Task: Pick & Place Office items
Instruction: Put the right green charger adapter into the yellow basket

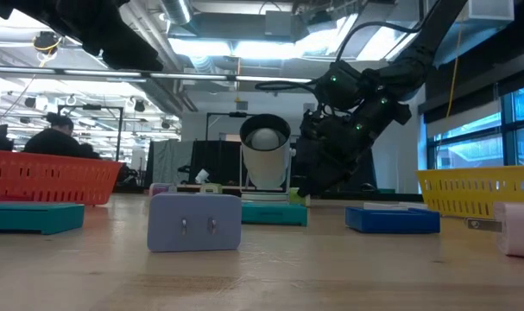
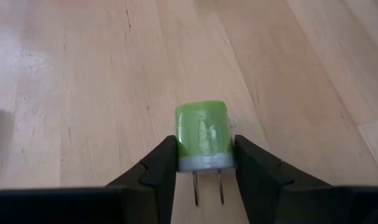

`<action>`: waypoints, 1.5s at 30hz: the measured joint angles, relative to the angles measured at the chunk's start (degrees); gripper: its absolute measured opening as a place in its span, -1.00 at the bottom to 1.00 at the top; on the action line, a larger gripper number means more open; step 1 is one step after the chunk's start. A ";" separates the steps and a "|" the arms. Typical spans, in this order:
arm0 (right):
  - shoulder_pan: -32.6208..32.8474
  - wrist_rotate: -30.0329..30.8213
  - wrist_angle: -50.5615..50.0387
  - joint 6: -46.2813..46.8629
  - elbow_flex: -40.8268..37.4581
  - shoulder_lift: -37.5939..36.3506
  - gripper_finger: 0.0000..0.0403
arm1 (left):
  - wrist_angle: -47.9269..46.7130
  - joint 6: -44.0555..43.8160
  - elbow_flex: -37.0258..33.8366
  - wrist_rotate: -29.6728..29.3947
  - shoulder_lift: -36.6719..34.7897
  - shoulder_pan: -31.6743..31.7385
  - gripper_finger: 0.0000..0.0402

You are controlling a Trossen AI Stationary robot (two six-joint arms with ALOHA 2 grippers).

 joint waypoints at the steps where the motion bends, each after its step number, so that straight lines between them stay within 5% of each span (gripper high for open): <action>1: 0.00 -0.02 0.00 -0.01 0.00 0.00 -0.33 | 0.00 0.00 0.00 0.00 -0.02 0.00 0.33; 23: 0.02 -0.15 0.20 -0.56 0.11 0.00 -0.35 | 0.02 0.00 0.00 0.00 -0.01 0.00 0.33; 33: -0.30 -0.95 -8.63 -6.26 8.09 -0.08 -0.35 | 0.02 -0.02 0.00 0.02 0.00 0.00 0.33; 45: -2.54 0.62 -14.04 -10.58 9.45 -13.14 -0.36 | -0.01 -0.47 0.00 1.95 -0.02 -0.04 0.33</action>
